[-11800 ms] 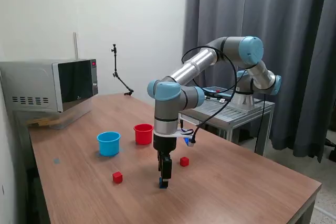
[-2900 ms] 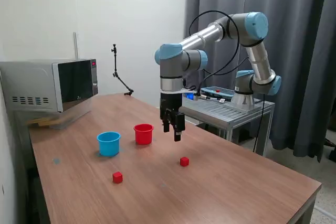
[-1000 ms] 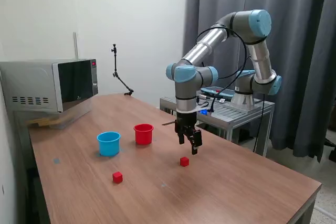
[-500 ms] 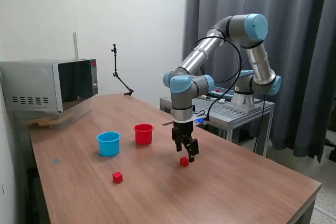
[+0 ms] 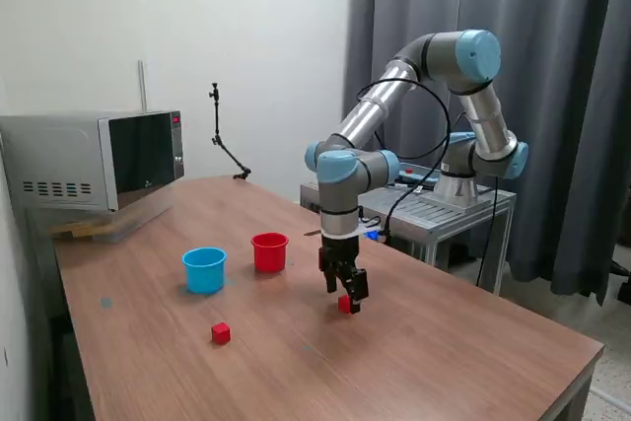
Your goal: Place red objects in the red bin, and blue objects in the blue bin.
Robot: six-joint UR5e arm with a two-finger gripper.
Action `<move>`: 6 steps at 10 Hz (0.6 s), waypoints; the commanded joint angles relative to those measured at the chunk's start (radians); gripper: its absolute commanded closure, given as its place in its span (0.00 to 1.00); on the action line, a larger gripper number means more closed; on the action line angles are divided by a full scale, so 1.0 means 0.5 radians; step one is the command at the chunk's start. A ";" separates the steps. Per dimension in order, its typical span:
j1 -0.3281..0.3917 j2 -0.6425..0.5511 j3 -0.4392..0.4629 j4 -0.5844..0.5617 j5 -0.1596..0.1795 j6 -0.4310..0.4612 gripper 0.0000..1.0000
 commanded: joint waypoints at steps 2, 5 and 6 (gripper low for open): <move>0.000 0.010 0.005 -0.043 -0.004 -0.016 0.00; 0.000 0.010 0.005 -0.040 -0.029 -0.016 0.00; 0.000 0.010 0.002 -0.040 -0.029 -0.022 0.00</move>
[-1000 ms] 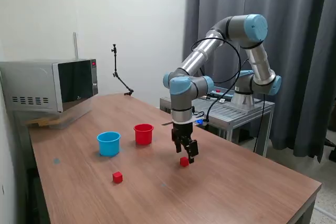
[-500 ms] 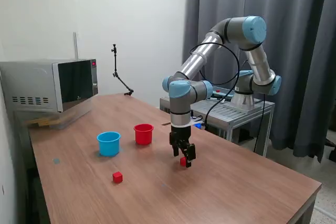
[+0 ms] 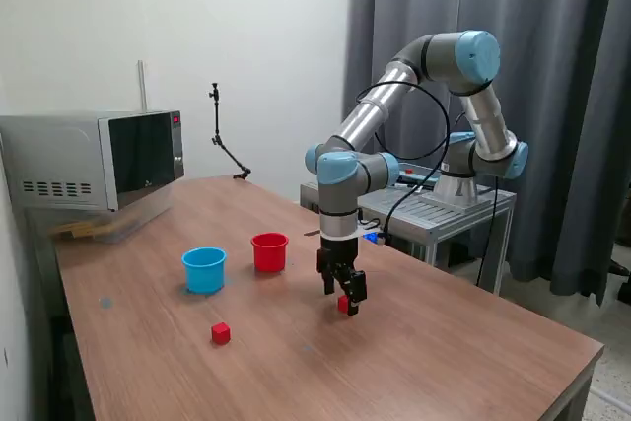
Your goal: Place red objects in the red bin, and blue objects in the blue bin.
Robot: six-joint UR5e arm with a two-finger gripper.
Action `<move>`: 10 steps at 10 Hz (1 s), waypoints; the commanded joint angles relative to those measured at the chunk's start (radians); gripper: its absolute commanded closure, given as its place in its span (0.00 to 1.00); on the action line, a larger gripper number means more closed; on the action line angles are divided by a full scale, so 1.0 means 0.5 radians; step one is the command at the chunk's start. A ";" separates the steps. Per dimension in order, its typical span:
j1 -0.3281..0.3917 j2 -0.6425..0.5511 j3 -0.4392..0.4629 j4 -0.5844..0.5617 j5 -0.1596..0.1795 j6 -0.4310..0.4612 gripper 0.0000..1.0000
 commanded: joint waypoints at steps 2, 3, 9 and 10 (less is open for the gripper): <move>0.003 -0.003 0.001 0.003 -0.012 -0.032 0.00; 0.009 -0.003 0.001 0.006 -0.012 -0.032 0.00; 0.031 -0.067 0.060 0.016 -0.022 -0.017 1.00; 0.031 -0.067 0.060 0.016 -0.022 -0.017 1.00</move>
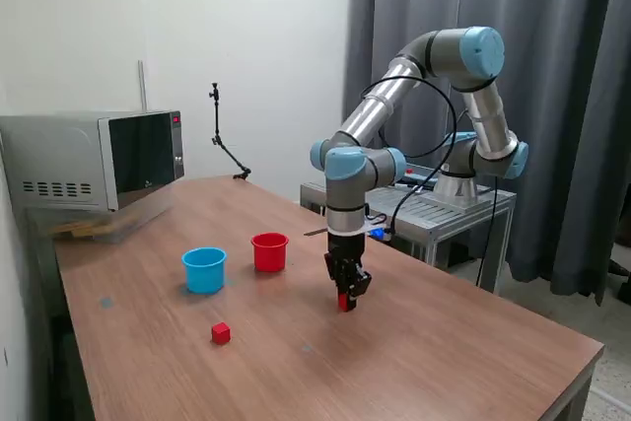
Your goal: Place red objects in the red bin, and blue objects in the blue bin.
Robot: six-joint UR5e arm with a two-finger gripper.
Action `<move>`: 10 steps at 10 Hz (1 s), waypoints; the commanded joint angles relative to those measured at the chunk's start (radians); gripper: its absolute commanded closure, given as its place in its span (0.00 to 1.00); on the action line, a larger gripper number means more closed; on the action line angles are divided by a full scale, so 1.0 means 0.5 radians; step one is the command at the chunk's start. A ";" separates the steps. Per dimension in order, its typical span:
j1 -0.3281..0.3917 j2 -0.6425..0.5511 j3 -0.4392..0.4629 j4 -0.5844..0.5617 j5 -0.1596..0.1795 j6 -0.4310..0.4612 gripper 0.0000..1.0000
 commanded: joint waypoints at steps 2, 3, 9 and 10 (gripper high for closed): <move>-0.002 -0.007 0.001 0.000 -0.031 0.003 1.00; -0.011 -0.029 -0.002 0.003 -0.049 0.003 1.00; -0.152 -0.188 -0.149 0.034 -0.046 -0.018 1.00; -0.167 -0.231 -0.183 0.177 -0.049 -0.015 1.00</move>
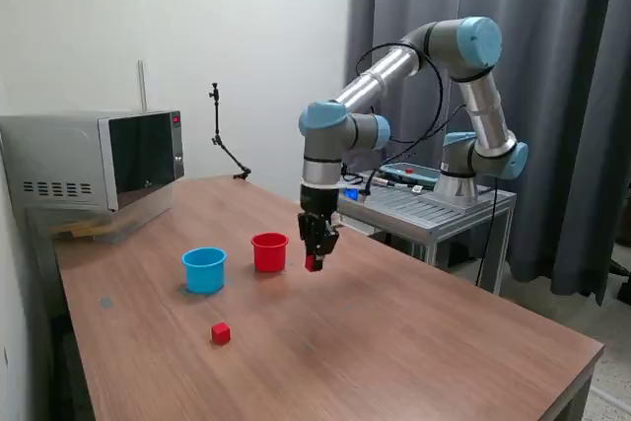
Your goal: Place red objects in the red bin, and blue objects in the blue bin.
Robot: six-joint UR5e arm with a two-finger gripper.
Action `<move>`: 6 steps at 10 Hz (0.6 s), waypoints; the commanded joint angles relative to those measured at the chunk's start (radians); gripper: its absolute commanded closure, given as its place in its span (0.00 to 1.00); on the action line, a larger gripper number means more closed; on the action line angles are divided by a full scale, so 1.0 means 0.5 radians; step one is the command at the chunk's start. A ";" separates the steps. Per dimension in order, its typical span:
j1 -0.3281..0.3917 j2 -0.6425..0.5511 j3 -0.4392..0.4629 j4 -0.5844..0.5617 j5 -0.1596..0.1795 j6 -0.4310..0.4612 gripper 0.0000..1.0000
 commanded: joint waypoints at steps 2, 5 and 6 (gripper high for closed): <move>-0.080 -0.138 -0.072 0.320 -0.006 0.012 1.00; -0.209 -0.197 -0.035 0.391 -0.039 0.022 1.00; -0.261 -0.209 -0.035 0.391 -0.043 0.022 1.00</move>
